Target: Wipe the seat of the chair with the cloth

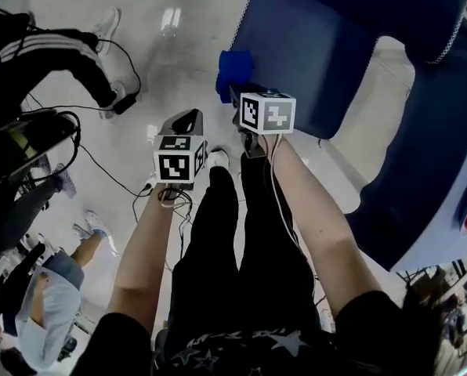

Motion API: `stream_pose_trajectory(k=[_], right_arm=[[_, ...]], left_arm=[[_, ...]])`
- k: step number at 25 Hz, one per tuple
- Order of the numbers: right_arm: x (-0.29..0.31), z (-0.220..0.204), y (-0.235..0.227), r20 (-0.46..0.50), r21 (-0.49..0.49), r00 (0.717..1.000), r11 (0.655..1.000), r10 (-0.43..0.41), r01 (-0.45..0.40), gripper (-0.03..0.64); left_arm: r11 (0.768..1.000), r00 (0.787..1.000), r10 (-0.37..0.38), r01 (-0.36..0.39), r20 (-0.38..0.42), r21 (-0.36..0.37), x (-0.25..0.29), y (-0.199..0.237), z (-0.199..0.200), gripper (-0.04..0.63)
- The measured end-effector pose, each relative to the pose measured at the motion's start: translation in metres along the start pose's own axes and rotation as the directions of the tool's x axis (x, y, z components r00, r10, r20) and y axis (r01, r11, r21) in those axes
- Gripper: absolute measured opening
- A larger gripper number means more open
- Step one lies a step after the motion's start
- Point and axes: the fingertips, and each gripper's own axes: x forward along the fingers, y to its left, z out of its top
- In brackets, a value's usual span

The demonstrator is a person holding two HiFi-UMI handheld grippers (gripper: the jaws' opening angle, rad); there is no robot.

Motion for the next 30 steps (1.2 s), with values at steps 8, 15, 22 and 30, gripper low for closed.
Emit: stream_pose_trajectory(k=[8, 15, 22, 30], right_arm=[[-0.008, 0.005, -0.033, 0.036, 0.041, 0.995, 0.995, -0.095, 0.094, 0.072], [-0.045, -0.010, -0.080, 0.048, 0.140, 0.982, 0.975, -0.183, 0.174, 0.072], [-0.087, -0.020, -0.107, 0.071, 0.199, 0.964, 0.950, -0.257, 0.239, 0.074], [-0.142, -0.034, -0.189, 0.083, 0.275, 0.950, 0.923, -0.302, 0.270, 0.075]], left_arm=[[0.997, 0.998, -0.062, 0.062, 0.015, 0.041, 0.014, -0.012, 0.012, 0.020], [0.983, 0.992, -0.125, 0.125, -0.008, 0.133, 0.022, -0.051, 0.027, 0.020], [0.965, 0.987, -0.156, 0.159, -0.032, 0.208, 0.011, -0.076, 0.039, 0.020], [0.947, 0.984, -0.165, 0.176, -0.064, 0.267, 0.042, -0.152, 0.047, 0.020]])
